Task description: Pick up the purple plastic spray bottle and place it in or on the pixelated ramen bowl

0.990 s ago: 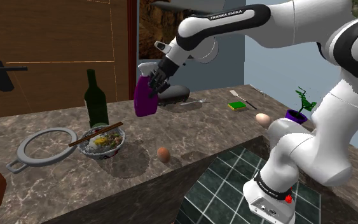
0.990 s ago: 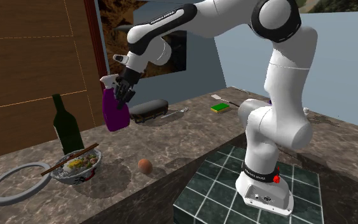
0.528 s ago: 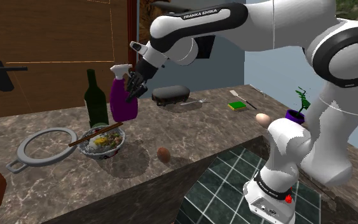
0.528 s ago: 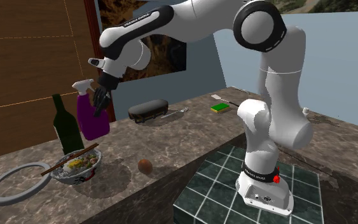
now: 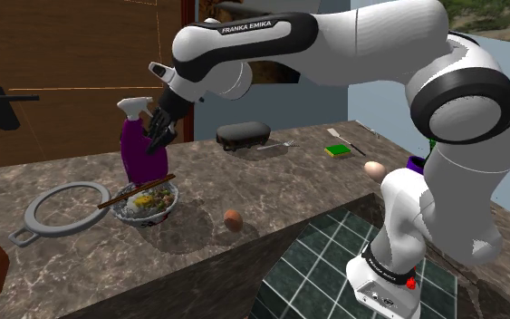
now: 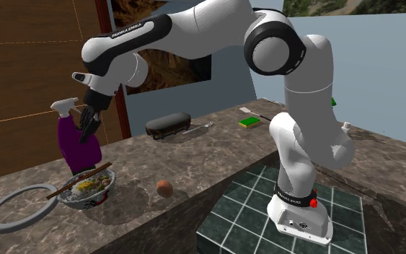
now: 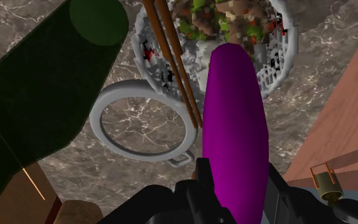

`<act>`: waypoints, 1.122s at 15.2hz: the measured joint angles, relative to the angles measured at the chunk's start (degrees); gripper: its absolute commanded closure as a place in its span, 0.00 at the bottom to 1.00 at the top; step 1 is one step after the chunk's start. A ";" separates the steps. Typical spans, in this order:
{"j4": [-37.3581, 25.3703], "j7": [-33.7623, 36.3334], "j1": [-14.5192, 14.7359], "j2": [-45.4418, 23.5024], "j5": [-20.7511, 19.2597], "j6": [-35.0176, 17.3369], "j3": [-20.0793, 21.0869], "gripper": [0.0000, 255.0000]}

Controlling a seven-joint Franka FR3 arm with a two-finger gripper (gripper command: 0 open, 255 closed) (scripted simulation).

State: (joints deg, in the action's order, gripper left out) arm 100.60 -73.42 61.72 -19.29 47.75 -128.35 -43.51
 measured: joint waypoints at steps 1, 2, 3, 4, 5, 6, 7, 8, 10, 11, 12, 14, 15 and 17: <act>0.07 -0.38 -0.16 -0.46 0.55 -0.34 0.25 1.00; 0.02 -0.91 -0.50 -1.06 1.20 -0.55 0.52 1.00; 0.59 -1.34 -0.44 -1.18 1.61 -1.15 0.71 1.00; 0.91 -1.93 -0.61 -1.56 2.22 -1.60 0.97 1.00; 1.40 -2.44 -0.66 -1.72 2.68 -2.10 1.17 1.00; 1.58 -2.86 -0.79 -2.03 3.14 -2.42 1.37 1.00; 1.88 -3.43 -0.94 -2.44 3.77 -2.91 1.66 1.00; 1.72 -3.94 -1.28 -3.12 4.46 -3.11 1.99 1.00; 2.06 -4.86 -1.63 -3.71 5.36 -3.64 2.38 1.00; 2.22 -5.01 -1.63 -3.73 5.50 -3.79 2.44 1.00; 2.33 -5.09 -1.62 -3.72 5.55 -3.88 2.46 1.00; 2.38 -5.15 -1.63 -3.73 5.61 -3.93 2.48 1.00; 2.39 -5.16 -1.63 -3.73 5.62 -3.94 2.49 1.00; 2.39 -5.17 -1.63 -3.73 5.63 -3.95 2.49 0.00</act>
State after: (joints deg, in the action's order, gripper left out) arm 102.99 -78.59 60.09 -23.02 53.38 -132.30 -41.02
